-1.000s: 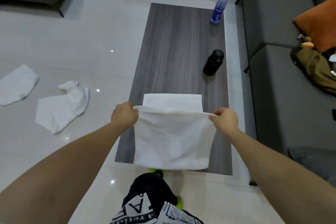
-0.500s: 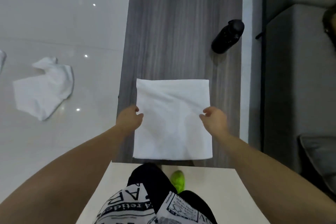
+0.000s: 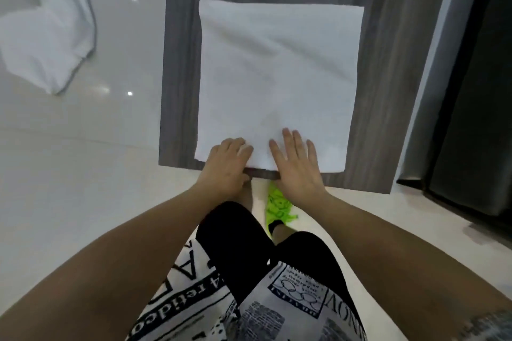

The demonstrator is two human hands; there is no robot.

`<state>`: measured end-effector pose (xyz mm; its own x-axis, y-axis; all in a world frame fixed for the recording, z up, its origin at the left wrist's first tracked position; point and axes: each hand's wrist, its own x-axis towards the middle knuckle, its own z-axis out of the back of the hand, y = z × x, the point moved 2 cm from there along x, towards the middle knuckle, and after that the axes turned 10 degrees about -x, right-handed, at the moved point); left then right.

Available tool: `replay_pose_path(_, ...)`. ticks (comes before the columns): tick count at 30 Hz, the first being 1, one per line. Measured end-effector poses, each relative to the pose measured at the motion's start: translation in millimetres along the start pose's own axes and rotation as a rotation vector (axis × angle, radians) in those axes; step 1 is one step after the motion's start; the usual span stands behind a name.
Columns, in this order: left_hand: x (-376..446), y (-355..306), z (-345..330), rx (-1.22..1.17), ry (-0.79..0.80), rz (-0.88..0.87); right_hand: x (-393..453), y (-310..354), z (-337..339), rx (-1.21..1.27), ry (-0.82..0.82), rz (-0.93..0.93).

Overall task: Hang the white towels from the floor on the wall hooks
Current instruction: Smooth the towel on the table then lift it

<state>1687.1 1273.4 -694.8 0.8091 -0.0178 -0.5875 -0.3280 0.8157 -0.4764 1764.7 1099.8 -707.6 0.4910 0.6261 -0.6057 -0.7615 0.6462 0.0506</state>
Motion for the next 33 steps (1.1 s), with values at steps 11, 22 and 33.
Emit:
replay_pose_path(11, -23, -29, -64, 0.328, -0.123, 0.131, -40, 16, -44, 0.041, -0.217, -0.041)
replay_pose_path(22, -100, -128, 45, 0.117, -0.346, 0.146, -118, -22, 84, 0.265, -0.261, -0.19)
replay_pose_path(33, -201, -149, 220, 0.217, -0.725, 0.115, -155, 9, 307, 0.099, -0.521, 0.054)
